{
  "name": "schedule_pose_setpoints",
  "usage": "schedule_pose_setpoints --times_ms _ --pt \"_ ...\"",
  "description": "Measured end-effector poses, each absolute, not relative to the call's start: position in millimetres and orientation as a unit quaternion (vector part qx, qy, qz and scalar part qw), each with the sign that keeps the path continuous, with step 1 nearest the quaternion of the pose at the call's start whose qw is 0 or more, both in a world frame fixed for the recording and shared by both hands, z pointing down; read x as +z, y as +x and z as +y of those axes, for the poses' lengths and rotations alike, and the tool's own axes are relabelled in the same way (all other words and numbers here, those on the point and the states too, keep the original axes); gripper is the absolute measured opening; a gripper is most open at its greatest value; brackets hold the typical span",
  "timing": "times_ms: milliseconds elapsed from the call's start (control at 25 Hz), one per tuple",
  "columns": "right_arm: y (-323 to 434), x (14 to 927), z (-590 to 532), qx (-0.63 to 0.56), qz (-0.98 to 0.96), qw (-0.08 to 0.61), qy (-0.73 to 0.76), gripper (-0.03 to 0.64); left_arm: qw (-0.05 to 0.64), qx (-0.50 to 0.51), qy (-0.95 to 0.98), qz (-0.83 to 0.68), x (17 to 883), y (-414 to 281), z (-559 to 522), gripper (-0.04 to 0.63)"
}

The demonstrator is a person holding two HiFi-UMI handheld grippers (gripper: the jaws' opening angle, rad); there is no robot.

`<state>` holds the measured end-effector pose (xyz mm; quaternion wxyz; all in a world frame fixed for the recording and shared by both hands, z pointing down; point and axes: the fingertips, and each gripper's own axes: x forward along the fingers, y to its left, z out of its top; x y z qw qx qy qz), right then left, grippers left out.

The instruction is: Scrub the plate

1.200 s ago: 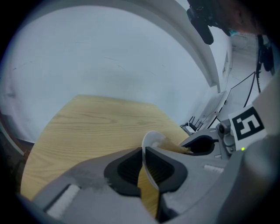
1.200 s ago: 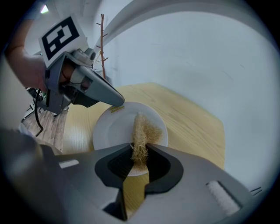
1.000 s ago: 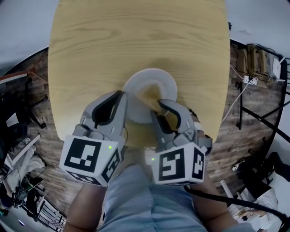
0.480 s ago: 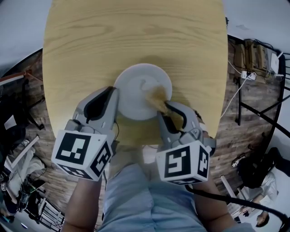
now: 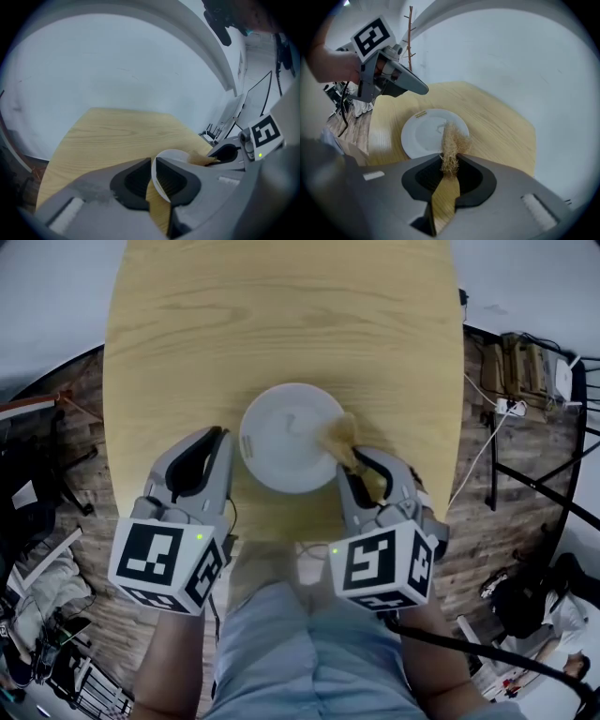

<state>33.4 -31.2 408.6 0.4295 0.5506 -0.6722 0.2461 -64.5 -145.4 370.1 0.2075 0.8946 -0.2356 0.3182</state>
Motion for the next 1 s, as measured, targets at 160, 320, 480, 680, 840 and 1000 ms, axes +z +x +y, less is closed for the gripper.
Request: schedule_pose_setpoints --times_ms 160,320,480,680,840,1000 --pt "45 403 -28 0.239 -0.653 0.448 0.562 0.072 0.192 0.298 0.902 -0.248 352 -71 -153 0.048" --pt "75 387 -18 0.227 -0.616 0.456 0.601 0.072 0.174 0.265 0.914 -0.252 326 -77 -155 0.048" --pt "88 343 -20 0.208 -0.605 0.397 0.659 0.074 0.149 0.208 0.931 -0.259 284 -82 -146 0.048" --pt "72 241 -43 0.155 -0.664 0.168 0.712 0.074 0.085 0.111 0.949 -0.281 209 -75 -129 0.048" --pt "51 163 -35 0.051 -0.692 0.092 0.714 0.074 0.034 0.045 0.946 -0.319 150 -75 -93 0.048" --pt "20 129 -6 0.007 -0.707 0.086 0.702 0.074 0.0 0.022 0.935 -0.354 110 -90 -52 0.048"
